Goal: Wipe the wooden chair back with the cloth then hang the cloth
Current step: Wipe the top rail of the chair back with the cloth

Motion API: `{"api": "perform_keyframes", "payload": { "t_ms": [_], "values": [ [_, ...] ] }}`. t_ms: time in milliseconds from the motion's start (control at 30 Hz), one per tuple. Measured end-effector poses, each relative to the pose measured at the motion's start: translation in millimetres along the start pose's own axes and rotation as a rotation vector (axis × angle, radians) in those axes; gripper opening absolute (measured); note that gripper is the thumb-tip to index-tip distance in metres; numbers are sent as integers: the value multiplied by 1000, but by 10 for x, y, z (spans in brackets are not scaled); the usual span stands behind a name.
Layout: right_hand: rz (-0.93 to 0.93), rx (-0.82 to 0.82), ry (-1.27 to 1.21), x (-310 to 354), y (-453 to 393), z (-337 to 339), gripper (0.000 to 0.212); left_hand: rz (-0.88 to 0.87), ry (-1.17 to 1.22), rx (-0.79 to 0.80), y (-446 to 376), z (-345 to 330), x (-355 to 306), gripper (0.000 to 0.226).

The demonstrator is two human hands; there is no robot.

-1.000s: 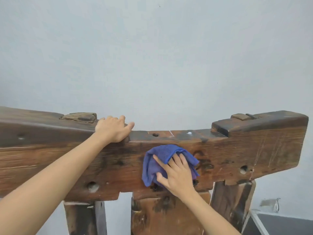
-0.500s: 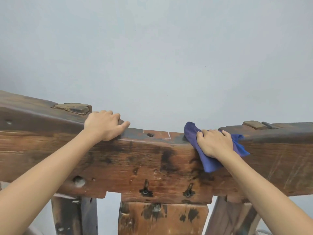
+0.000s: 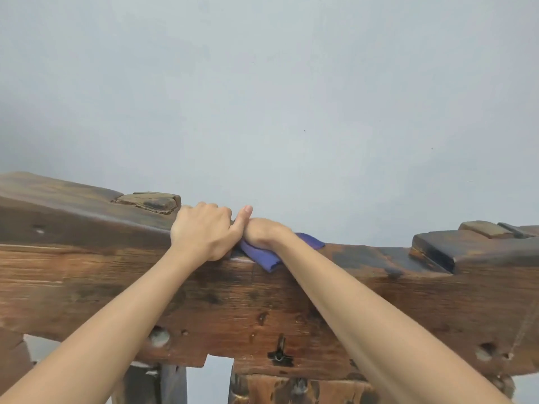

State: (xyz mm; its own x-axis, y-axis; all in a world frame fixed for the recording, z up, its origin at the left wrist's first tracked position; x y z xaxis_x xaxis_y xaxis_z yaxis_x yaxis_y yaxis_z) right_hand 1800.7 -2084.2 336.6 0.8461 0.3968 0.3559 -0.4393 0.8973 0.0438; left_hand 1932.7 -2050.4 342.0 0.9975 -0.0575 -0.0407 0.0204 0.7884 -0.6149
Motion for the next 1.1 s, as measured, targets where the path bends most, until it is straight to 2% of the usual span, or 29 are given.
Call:
{"api": "perform_keyframes", "payload": {
  "t_ms": [133,233,300,333,367,433,533,667,833,900,1000,1100],
  "values": [
    [-9,-27,25,-19,0,-15,59,45,5,77,-25,41,31,86],
    [-39,-83,99,-270,274,91,71,45,-12,114,-24,76,70,82],
    [-28,-22,166,-642,578,248,52,37,-20,141,-3,79,95,79],
    [-62,33,200,-917,751,361,39,42,-12,153,3,75,96,79],
    [-144,68,236,-1195,937,482,36,50,-5,157,5,75,85,79],
    [-328,63,298,-1645,1246,661,46,50,-16,141,0,68,52,83],
    [-356,57,331,-1845,1278,707,50,50,-21,81,24,29,5,87],
    [-338,71,135,-1614,1060,647,40,86,-6,41,26,28,-31,93],
    [-204,60,-128,-783,461,328,48,121,18,28,12,53,-29,92],
    [-104,76,-168,-383,199,169,46,128,-4,37,17,55,-37,90],
    [8,-1,-224,-58,-14,58,46,129,-3,43,-5,32,-34,85],
    [44,-49,-106,-24,107,30,55,129,7,65,-29,9,10,75]
  ]
}}
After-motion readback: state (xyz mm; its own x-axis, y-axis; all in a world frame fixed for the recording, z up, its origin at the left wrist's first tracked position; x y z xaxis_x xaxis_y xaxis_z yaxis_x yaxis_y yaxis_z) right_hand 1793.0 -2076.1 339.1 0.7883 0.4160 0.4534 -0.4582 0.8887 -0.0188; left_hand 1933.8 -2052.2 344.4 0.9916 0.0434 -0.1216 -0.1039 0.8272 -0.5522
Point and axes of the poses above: each hand's wrist, its own y-axis away from the middle knuckle, its own z-axis out of the back of the hand, x = y × z, the point moved 2 cm from there along -y, towards the middle knuckle, and after that the axes turned 13 degrees about z, right-handed, at the moved point
